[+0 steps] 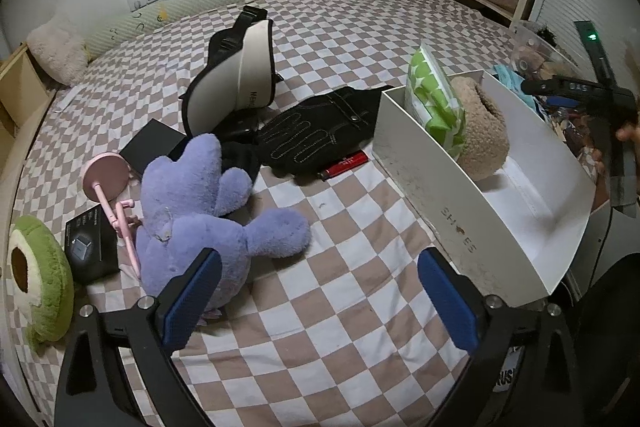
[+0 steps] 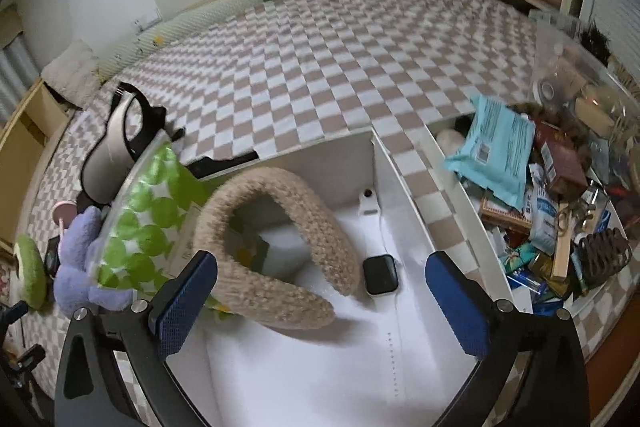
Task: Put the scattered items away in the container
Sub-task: 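Lower the smartwatch into the white box and open the right tool, then withdraw the right tool from the box while the left moves toward the pink fan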
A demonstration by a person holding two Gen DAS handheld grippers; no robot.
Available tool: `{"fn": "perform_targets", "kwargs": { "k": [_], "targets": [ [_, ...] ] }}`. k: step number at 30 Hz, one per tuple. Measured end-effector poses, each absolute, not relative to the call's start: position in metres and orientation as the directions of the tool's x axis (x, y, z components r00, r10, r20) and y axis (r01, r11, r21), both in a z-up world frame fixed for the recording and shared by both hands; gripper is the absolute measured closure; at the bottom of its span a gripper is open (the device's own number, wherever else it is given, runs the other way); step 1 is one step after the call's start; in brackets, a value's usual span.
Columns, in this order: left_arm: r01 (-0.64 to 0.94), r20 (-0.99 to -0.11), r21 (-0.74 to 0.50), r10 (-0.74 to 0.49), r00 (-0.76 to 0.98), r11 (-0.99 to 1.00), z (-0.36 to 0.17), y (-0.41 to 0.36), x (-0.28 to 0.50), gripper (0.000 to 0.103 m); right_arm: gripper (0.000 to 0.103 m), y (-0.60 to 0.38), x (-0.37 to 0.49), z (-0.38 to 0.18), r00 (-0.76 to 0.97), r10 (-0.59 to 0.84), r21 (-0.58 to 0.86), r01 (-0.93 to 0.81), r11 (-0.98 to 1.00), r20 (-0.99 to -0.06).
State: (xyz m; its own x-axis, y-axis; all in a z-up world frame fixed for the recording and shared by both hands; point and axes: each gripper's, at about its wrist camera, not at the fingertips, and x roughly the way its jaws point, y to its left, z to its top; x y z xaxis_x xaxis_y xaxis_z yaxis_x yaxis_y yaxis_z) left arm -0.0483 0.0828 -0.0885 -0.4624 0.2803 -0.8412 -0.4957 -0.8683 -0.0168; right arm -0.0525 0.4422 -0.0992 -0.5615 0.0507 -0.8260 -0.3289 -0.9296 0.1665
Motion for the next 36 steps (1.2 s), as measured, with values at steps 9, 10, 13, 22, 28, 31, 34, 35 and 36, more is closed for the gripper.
{"fn": "perform_targets", "kwargs": {
  "k": [9,10,13,22,28,31,34,35,36],
  "targets": [
    [-0.439,-0.821,-0.019,0.265,-0.505,-0.898,-0.079,0.066,-0.052,0.004,0.000,0.422,-0.053,-0.071,-0.674,-0.007,0.264,-0.280,-0.923,-0.739],
    [-0.429,-0.814,-0.014,0.259,-0.519,-0.903,-0.077,0.062,-0.053,0.004,0.000,0.417,-0.054,-0.067,-0.686,-0.018,0.274,-0.266,-0.924,-0.727],
    [-0.399,-0.800,-0.006,0.244,-0.548,-0.917,-0.071,0.053,-0.055,0.004,0.000,0.404,-0.056,-0.054,-0.722,-0.052,0.303,-0.223,-0.927,-0.690],
    [-0.306,-0.765,0.007,0.192,-0.615,-0.952,-0.058,0.018,-0.063,0.004,0.000,0.348,-0.070,-0.029,-0.745,-0.180,0.355,-0.081,-0.931,-0.642],
    [-0.219,-0.760,-0.041,0.173,-0.626,-0.975,-0.055,-0.018,-0.073,0.004,0.000,0.304,-0.082,-0.021,-0.736,-0.255,0.362,0.014,-0.932,-0.627],
    [-0.181,-0.768,-0.046,0.151,-0.623,-0.982,-0.059,-0.035,-0.078,0.004,0.000,0.281,-0.089,-0.021,-0.721,-0.286,0.357,0.057,-0.932,-0.631],
    [-0.143,-0.777,-0.058,0.134,-0.615,-0.988,-0.065,-0.053,-0.084,0.004,0.000,0.255,-0.099,-0.028,-0.691,-0.309,0.340,0.096,-0.935,-0.654],
    [-0.131,-0.780,-0.062,0.130,-0.612,-0.989,-0.068,-0.058,-0.085,0.004,0.000,0.247,-0.102,-0.030,-0.680,-0.316,0.336,0.108,-0.936,-0.662],
    [-0.119,-0.783,-0.066,0.126,-0.609,-0.991,-0.070,-0.063,-0.086,0.005,0.000,0.240,-0.104,-0.034,-0.668,-0.324,0.335,0.117,-0.935,-0.670]
  ]
}}
